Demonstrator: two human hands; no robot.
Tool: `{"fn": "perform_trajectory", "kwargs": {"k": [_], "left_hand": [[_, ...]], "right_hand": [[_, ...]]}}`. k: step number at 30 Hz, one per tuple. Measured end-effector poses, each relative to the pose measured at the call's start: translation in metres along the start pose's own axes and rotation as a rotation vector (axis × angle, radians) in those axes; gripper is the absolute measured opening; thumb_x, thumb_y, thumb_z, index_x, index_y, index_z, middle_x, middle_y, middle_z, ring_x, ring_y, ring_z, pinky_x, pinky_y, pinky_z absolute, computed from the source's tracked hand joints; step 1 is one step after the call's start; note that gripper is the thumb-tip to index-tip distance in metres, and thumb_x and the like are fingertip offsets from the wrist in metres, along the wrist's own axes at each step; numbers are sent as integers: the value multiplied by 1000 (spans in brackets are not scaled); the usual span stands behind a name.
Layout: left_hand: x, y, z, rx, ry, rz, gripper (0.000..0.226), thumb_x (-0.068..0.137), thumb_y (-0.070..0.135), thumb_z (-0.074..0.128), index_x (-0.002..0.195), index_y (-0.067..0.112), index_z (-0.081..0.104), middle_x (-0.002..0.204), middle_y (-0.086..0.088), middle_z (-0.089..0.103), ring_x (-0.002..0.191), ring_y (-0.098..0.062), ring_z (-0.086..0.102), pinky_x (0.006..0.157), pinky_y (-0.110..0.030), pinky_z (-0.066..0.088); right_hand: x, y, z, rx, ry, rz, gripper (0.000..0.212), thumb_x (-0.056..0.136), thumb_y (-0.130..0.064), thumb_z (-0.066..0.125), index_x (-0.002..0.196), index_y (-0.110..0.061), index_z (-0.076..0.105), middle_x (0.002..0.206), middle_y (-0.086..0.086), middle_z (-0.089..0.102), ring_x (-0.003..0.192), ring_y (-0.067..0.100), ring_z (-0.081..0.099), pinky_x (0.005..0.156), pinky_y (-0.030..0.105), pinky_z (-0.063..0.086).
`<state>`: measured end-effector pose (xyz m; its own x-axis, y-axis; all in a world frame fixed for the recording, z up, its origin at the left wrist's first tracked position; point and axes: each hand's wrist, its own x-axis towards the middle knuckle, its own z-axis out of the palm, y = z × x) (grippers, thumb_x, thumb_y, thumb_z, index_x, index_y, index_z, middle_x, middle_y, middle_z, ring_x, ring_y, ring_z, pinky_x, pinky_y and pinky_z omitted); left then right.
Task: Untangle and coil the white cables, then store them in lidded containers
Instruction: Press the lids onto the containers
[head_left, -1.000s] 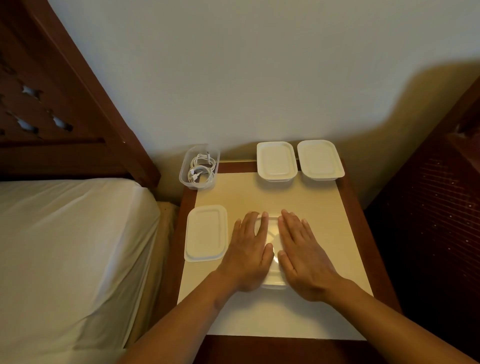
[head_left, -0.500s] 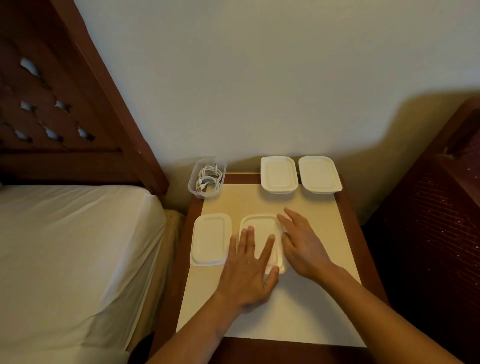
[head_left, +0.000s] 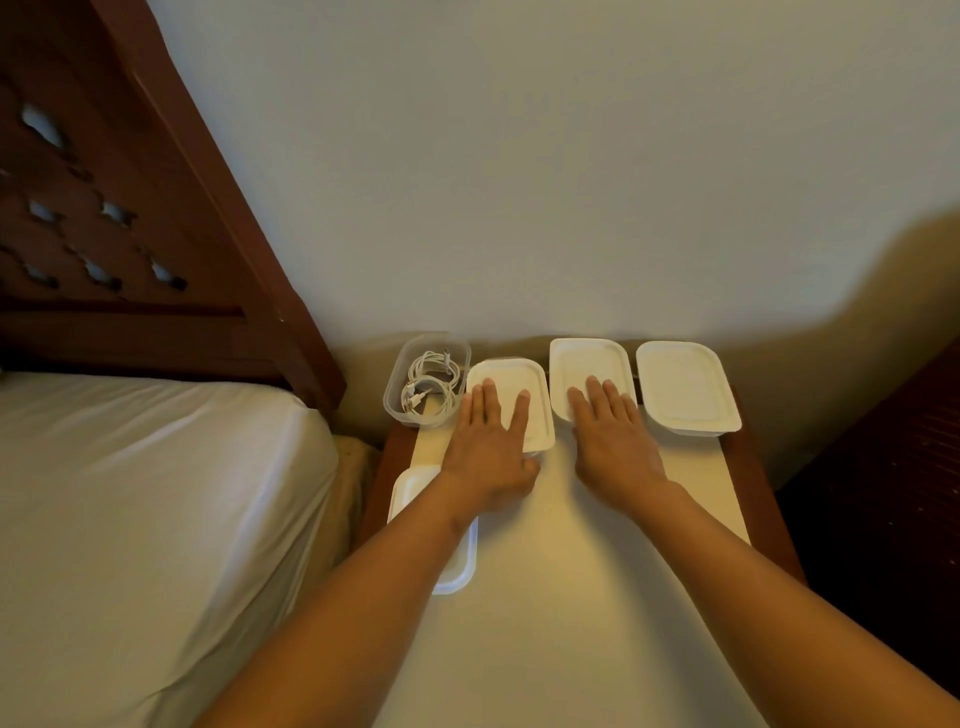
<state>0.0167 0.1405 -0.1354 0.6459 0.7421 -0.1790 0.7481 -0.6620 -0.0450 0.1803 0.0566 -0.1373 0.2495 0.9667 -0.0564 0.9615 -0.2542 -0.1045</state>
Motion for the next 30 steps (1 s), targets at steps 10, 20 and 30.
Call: {"fn": "perform_trajectory", "kwargs": {"k": [10, 20, 30], "left_hand": [[47, -17, -7, 8, -3, 77, 86, 101, 50, 42, 164, 20, -7, 165, -34, -14, 156, -46, -13, 126, -56, -6], [51, -16, -13, -29, -45, 124, 94, 97, 42, 49, 163, 15, -12, 166, -26, -23, 154, -41, -24, 125, -50, -14], [13, -101, -31, -398, 449, -536, 30, 104, 23, 44, 129, 13, 58, 134, -18, 49, 124, -39, 47, 100, -48, 44]], "right_hand": [[10, 40, -15, 264, 129, 261, 72, 106, -51, 8, 164, -9, 7, 172, 13, -3, 159, 31, -7, 128, 43, -8], [24, 46, -13, 215, -37, 295, 78, 107, -55, 11, 162, -2, -7, 171, 14, -13, 158, 29, -15, 129, 46, -7], [-36, -91, -3, 474, 270, -124, 29, 99, -24, 58, 126, -15, 62, 122, 4, 57, 110, 21, 54, 94, 39, 54]]}}
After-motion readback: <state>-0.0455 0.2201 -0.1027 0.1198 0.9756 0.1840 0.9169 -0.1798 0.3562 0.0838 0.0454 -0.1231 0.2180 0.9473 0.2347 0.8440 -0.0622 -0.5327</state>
